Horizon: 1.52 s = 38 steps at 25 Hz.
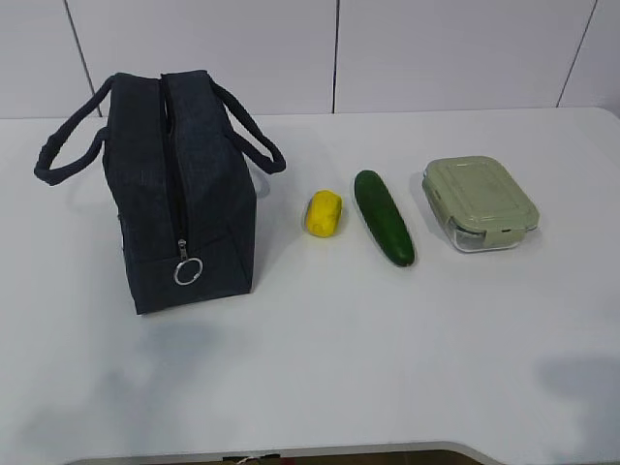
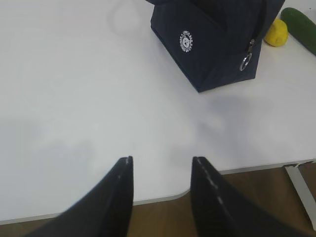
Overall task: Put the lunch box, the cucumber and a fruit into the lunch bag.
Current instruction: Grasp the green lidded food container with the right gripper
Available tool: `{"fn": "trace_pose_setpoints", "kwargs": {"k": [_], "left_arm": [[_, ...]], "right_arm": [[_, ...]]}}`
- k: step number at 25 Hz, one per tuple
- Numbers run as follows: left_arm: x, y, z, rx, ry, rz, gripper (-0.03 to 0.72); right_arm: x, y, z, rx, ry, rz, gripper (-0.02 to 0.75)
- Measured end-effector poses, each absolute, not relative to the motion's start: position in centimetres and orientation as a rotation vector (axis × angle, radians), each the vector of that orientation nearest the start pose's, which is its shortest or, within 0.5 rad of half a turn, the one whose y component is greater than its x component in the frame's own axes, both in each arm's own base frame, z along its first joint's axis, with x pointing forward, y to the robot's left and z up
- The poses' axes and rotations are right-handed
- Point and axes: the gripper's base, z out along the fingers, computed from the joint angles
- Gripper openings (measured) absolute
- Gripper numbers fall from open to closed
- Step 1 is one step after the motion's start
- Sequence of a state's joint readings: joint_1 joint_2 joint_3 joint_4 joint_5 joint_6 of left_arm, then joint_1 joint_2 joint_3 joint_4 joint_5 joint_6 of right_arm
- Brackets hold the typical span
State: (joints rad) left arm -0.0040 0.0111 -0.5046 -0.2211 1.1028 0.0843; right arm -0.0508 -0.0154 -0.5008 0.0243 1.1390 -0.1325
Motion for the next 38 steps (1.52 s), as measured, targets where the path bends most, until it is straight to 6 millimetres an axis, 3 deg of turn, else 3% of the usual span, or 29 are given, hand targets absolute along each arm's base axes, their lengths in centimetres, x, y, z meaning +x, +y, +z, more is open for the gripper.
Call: {"fn": "trace_pose_setpoints", "kwargs": {"k": [38], "left_arm": [[-0.67,-1.78,27.69,0.107,2.077,-0.218,0.285]], "right_arm": [[-1.07,0.22,27.12,-0.088,2.106,-0.086,0.367]]}}
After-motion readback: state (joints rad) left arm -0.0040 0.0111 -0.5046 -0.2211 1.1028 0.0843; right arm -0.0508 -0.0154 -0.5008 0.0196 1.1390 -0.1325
